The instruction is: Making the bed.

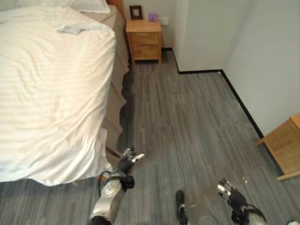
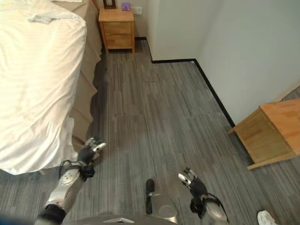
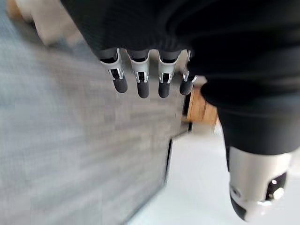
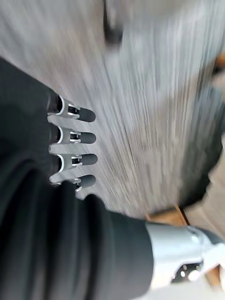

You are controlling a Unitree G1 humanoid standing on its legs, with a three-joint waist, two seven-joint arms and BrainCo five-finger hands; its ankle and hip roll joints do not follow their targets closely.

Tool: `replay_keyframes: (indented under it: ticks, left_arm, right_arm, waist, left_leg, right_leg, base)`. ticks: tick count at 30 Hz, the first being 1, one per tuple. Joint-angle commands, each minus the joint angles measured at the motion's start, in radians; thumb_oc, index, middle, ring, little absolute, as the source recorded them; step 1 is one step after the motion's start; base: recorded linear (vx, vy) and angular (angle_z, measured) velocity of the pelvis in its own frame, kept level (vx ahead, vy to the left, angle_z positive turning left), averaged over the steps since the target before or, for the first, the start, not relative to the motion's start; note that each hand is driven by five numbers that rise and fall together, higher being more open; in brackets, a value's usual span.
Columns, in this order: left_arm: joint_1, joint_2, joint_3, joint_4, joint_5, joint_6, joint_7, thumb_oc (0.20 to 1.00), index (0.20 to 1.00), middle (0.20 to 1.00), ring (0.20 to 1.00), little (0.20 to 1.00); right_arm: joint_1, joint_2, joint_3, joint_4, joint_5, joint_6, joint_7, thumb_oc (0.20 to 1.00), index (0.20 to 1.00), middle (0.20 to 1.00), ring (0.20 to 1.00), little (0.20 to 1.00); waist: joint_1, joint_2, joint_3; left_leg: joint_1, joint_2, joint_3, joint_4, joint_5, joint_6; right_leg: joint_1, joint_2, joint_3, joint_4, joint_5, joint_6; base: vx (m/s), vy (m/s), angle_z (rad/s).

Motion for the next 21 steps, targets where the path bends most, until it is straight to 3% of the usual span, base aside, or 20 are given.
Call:
replay_keyframes:
  ticks: [1, 2, 4, 5, 7, 9, 10, 11, 12, 14, 15, 16, 17, 19, 20, 21]
  left_arm:
    - [-0.037, 0.025, 0.026, -0.068, -0.055, -0.028, -0.024, 1.0, 1.0, 1.0, 1.0, 1.0]
    - [-0.035, 0.019, 0.024, -0.057, -0.069, -0.029, -0.03, 1.0, 1.0, 1.0, 1.0, 1.0]
    - [-0.025, 0.005, 0.019, -0.031, -0.092, -0.026, -0.039, 1.0, 1.0, 1.0, 1.0, 1.0]
    - [-0.022, -0.001, 0.009, -0.002, -0.089, -0.029, -0.043, 1.0, 1.0, 1.0, 1.0, 1.0]
    - [-0.015, 0.002, 0.011, 0.015, -0.063, -0.037, -0.034, 1.0, 1.0, 1.0, 1.0, 1.0]
    - [0.0, 0.014, 0.015, 0.007, -0.048, -0.034, -0.027, 1.0, 1.0, 1.0, 1.0, 1.0]
    - [0.022, 0.023, 0.032, 0.003, -0.025, -0.029, -0.023, 1.0, 1.0, 1.0, 1.0, 1.0]
    - [0.048, 0.03, 0.04, -0.002, -0.033, -0.023, -0.028, 1.0, 1.0, 1.0, 1.0, 1.0]
    - [0.048, 0.031, 0.032, 0.003, -0.025, -0.023, -0.033, 1.0, 1.0, 1.0, 1.0, 1.0]
    - [0.043, 0.039, 0.027, -0.006, 0.004, -0.027, -0.026, 1.0, 1.0, 1.0, 1.0, 1.0]
    - [0.032, 0.041, 0.023, -0.015, 0.009, -0.023, -0.011, 1.0, 1.0, 1.0, 1.0, 1.0]
    - [0.032, 0.041, 0.023, -0.015, 0.009, -0.023, -0.011, 1.0, 1.0, 1.0, 1.0, 1.0]
    - [0.025, 0.047, 0.02, -0.023, 0.018, -0.019, -0.019, 1.0, 1.0, 1.0, 1.0, 1.0]
    - [0.007, 0.063, 0.014, -0.041, 0.047, -0.023, -0.011, 1.0, 1.0, 1.0, 1.0, 1.0]
    - [-0.011, 0.07, 0.011, -0.04, 0.06, -0.025, -0.011, 1.0, 1.0, 1.0, 1.0, 1.0]
    - [-0.016, 0.073, 0.006, -0.045, 0.048, -0.03, -0.017, 1.0, 1.0, 1.0, 1.0, 1.0]
  right_arm:
    - [-0.027, -0.077, 0.03, -0.095, 0.026, -0.033, -0.001, 1.0, 1.0, 1.0, 1.0, 1.0]
    - [-0.042, -0.088, 0.039, -0.094, 0.025, -0.033, 0.001, 1.0, 1.0, 1.0, 1.0, 1.0]
    - [-0.047, -0.091, 0.042, -0.108, 0.04, -0.03, 0.011, 1.0, 1.0, 1.0, 1.0, 1.0]
    - [-0.044, -0.097, 0.041, -0.114, 0.026, -0.041, 0.007, 1.0, 1.0, 1.0, 1.0, 1.0]
    - [-0.074, -0.09, 0.063, -0.108, 0.012, -0.058, 0.001, 1.0, 1.0, 1.0, 1.0, 1.0]
    - [-0.09, -0.083, 0.072, -0.092, 0.005, -0.044, 0.01, 1.0, 1.0, 1.0, 1.0, 1.0]
    - [-0.101, -0.079, 0.073, -0.088, 0.0, -0.035, 0.026, 1.0, 1.0, 1.0, 1.0, 1.0]
    - [-0.099, -0.073, 0.074, -0.095, -0.004, -0.023, 0.03, 1.0, 1.0, 1.0, 1.0, 1.0]
    - [-0.085, -0.063, 0.083, -0.105, -0.006, -0.022, 0.035, 1.0, 1.0, 1.0, 1.0, 1.0]
    - [-0.071, -0.045, 0.097, -0.122, -0.022, -0.019, 0.043, 1.0, 1.0, 1.0, 1.0, 1.0]
    - [-0.075, -0.022, 0.11, -0.114, -0.023, -0.015, 0.033, 1.0, 1.0, 1.0, 1.0, 1.0]
    - [-0.075, -0.023, 0.11, -0.114, -0.023, -0.015, 0.033, 1.0, 1.0, 1.0, 1.0, 1.0]
    - [-0.075, -0.012, 0.115, -0.117, -0.017, -0.015, 0.039, 1.0, 1.0, 1.0, 1.0, 1.0]
    - [-0.091, 0.002, 0.133, -0.116, -0.011, -0.011, 0.046, 1.0, 1.0, 1.0, 1.0, 1.0]
    - [-0.091, 0.003, 0.132, -0.121, 0.004, -0.01, 0.055, 1.0, 1.0, 1.0, 1.0, 1.0]
    - [-0.088, 0.0, 0.133, -0.124, 0.01, -0.006, 0.061, 1.0, 1.0, 1.0, 1.0, 1.0]
  waist:
    - [0.022, -0.027, 0.04]
    - [0.047, -0.029, 0.042]
    - [0.087, -0.022, 0.035]
    - [0.102, -0.003, 0.016]
    - [0.147, 0.014, -0.008]
    - [0.162, 0.01, -0.034]
    - [0.175, -0.002, -0.044]
    - [0.174, -0.008, -0.058]
    - [0.166, -0.013, -0.068]
    - [0.193, -0.052, -0.082]
    - [0.183, -0.03, -0.068]
    - [0.185, -0.028, -0.069]
    - [0.164, -0.009, -0.056]
    - [0.115, 0.031, -0.016]
    - [0.082, 0.033, -0.007]
    - [0.062, 0.04, 0.002]
  left_leg:
    - [0.202, -0.021, 0.098, -0.198, 0.036, 0.012]
    - [0.133, -0.038, 0.1, -0.243, 0.007, 0.019]
    - [0.063, -0.053, 0.083, -0.459, 0.002, 0.026]
    - [0.055, -0.058, 0.104, -0.791, 0.029, 0.027]
    - [0.049, -0.111, 0.07, -1.178, 0.092, 0.012]
    - [0.052, -0.117, 0.062, -1.189, 0.122, 0.0]
    - [0.044, -0.107, 0.096, -1.178, 0.151, -0.005]
    - [0.078, -0.097, 0.132, -1.14, 0.138, 0.015]
    - [0.084, -0.101, 0.166, -1.125, 0.145, 0.033]
    - [0.099, -0.141, 0.173, -1.068, 0.088, 0.084]
    - [0.194, -0.161, 0.179, -1.05, 0.003, 0.134]
    - [0.192, -0.158, 0.18, -1.049, 0.003, 0.133]
    - [0.247, -0.158, 0.185, -1.048, -0.034, 0.151]
    - [0.368, -0.152, 0.158, -1.088, -0.068, 0.171]
    - [0.422, -0.161, 0.127, -1.107, -0.081, 0.164]
    - [0.463, -0.16, 0.103, -1.117, -0.091, 0.162]
  right_leg:
    - [0.147, -0.025, 0.062, -0.205, 0.058, 0.135]
    - [0.187, -0.029, 0.074, -0.224, 0.042, 0.136]
    - [0.269, -0.027, 0.098, -0.252, 0.015, 0.148]
    - [0.333, -0.027, 0.098, -0.271, -0.036, 0.169]
    - [0.431, -0.019, 0.121, -0.284, -0.086, 0.19]
    - [0.477, -0.029, 0.147, -0.274, -0.098, 0.2]
    - [0.508, -0.04, 0.158, -0.261, -0.092, 0.212]
    - [0.516, -0.054, 0.169, -0.226, -0.099, 0.226]
    - [0.51, -0.072, 0.168, -0.174, -0.057, 0.24]
    - [0.427, -0.121, 0.172, 0.123, 0.173, 0.307]
    - [0.318, -0.169, 0.141, 0.399, 0.35, 0.314]
    - [0.315, -0.166, 0.143, 0.399, 0.352, 0.314]
    - [0.24, -0.177, 0.128, 0.524, 0.385, 0.315]
    - [0.026, -0.155, 0.093, 0.656, 0.247, 0.297]
    - [-0.044, -0.124, 0.102, 0.581, 0.196, 0.286]
    - [-0.082, -0.123, 0.084, 0.538, 0.172, 0.28]
  base:
    - [0.19, -0.01, -0.49]
    - [0.42, -0.002, -0.4]
    - [0.87, 0.037, -0.32]
    - [1.15, 0.113, -0.15]
    - [1.09, 0.131, 0.07]
    - [0.79, 0.092, 0.0]
    - [0.8, 0.125, -0.46]
    - [0.78, 0.158, -0.52]
    - [0.74, 0.18, -0.65]
    - [0.88, 0.276, -0.4]
    - [0.77, 0.299, -0.02]
    - [0.82, 0.369, -0.04]
    - [0.48, 0.223, 0.21]
    - [0.73, 0.212, 0.33]
    - [0.77, 0.054, 0.17]
    - [0.83, -0.022, 0.21]
